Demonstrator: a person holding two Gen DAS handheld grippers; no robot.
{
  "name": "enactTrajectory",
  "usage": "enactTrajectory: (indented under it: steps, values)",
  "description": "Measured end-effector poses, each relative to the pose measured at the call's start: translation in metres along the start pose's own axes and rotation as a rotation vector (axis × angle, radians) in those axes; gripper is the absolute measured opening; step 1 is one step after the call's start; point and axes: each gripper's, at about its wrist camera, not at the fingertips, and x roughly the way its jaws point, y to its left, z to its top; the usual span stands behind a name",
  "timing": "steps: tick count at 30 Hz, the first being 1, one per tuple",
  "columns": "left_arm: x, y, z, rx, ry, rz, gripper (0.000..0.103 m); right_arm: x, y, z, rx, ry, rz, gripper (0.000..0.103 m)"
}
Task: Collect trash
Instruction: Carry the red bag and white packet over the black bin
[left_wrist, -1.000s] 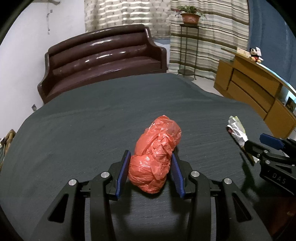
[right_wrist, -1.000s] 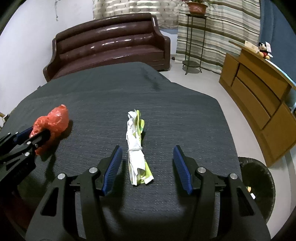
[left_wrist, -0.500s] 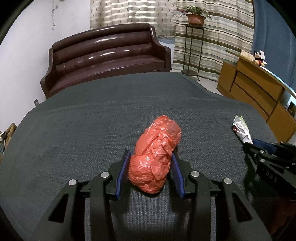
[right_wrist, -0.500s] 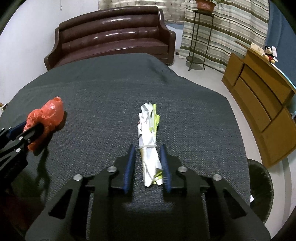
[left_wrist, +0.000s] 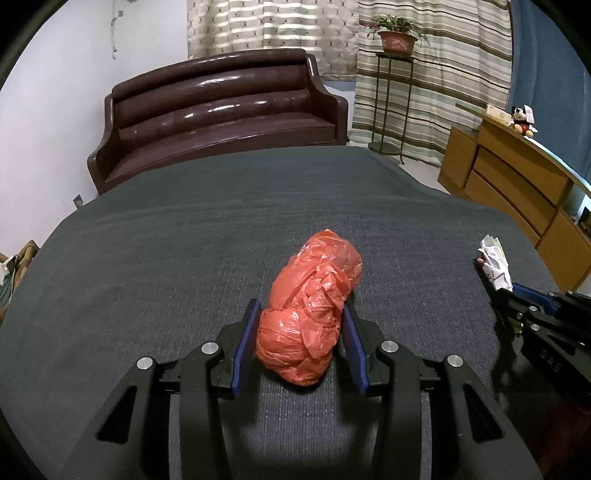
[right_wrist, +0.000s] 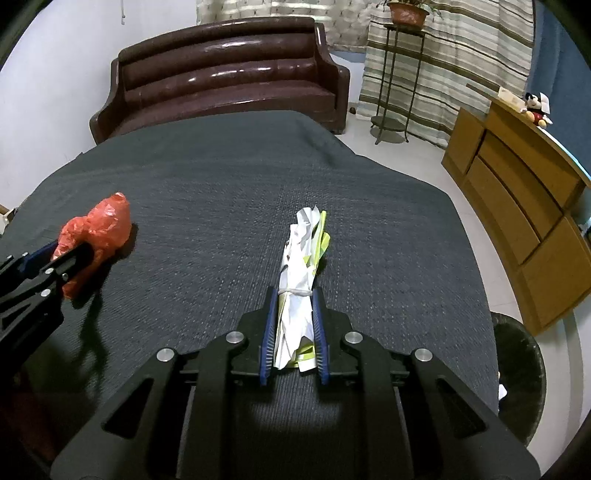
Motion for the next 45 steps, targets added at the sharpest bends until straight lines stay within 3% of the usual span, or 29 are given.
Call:
enactTrajectory:
  steps: [17,31,45]
  values:
    - [-0.036,-0.026,-0.015,0.030,-0.037,-0.038,0.043,-0.052,-0.022,-0.034,0.036,-0.057,-0.008,0.018]
    - [-0.073,-0.086,-0.029,0.110,-0.098,-0.124,0.043,-0.105,-0.079,-0.064,0.099,-0.129,-0.082,0.018]
    - [-0.084,-0.154,-0.035,0.203,-0.117,-0.228,0.043,-0.134,-0.150,-0.086,0.192,-0.164,-0.194,0.018]
